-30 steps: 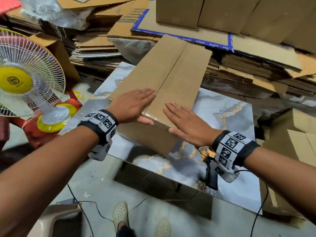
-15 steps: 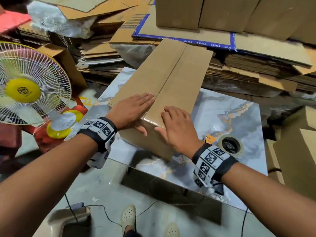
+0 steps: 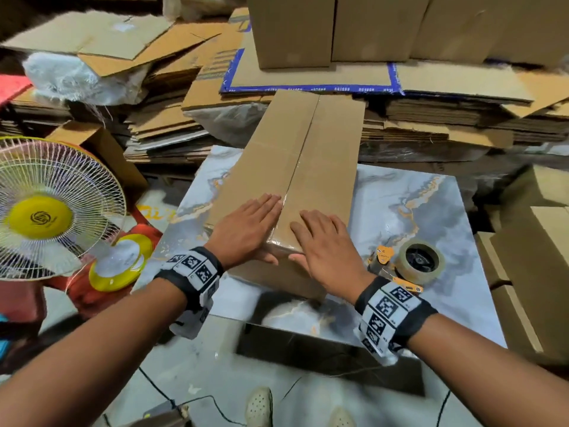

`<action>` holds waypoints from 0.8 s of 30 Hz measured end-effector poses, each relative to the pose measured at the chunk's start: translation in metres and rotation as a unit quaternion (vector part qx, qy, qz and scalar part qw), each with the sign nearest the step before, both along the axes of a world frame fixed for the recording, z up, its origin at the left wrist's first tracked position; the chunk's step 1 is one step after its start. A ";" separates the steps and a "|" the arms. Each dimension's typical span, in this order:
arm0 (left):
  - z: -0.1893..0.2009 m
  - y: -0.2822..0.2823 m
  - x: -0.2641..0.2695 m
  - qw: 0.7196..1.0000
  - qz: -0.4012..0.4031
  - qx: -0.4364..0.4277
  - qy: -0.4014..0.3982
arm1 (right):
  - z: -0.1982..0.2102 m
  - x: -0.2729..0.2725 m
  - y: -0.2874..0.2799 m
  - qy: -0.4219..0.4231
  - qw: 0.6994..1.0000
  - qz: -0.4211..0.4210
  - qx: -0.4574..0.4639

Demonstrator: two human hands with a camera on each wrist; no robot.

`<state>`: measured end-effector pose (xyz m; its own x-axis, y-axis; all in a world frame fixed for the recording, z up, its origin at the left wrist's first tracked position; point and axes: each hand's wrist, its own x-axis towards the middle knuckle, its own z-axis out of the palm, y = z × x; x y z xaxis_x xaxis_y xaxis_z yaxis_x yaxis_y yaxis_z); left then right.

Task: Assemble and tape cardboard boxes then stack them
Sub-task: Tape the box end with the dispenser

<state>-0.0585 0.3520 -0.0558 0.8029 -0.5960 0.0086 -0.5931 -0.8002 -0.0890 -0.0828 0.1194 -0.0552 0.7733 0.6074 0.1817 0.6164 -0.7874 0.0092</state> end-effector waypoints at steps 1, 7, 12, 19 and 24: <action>0.004 0.004 0.002 1.000 -0.024 0.006 0.001 | 0.001 0.001 -0.003 0.021 1.000 0.004 -0.019; 0.027 0.047 0.016 0.997 -0.073 0.018 0.034 | 0.009 -0.006 -0.012 0.102 0.994 -0.009 -0.040; 0.008 0.057 0.017 0.996 -0.088 -0.029 -0.013 | 0.010 -0.012 0.043 0.005 0.998 -0.019 -0.058; 0.003 0.059 0.023 0.992 -0.117 -0.036 -0.036 | 0.008 -0.011 0.013 0.010 0.997 -0.026 -0.071; 0.002 0.062 0.025 0.992 -0.111 -0.055 -0.014 | 0.016 -0.020 -0.030 0.094 0.992 -0.032 -0.074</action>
<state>-0.0337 0.4142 -0.0534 0.6505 -0.7525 0.1033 -0.7545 -0.6558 -0.0267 -0.1031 0.0895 -0.0390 0.8232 0.5648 -0.0573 0.5665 -0.8239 0.0164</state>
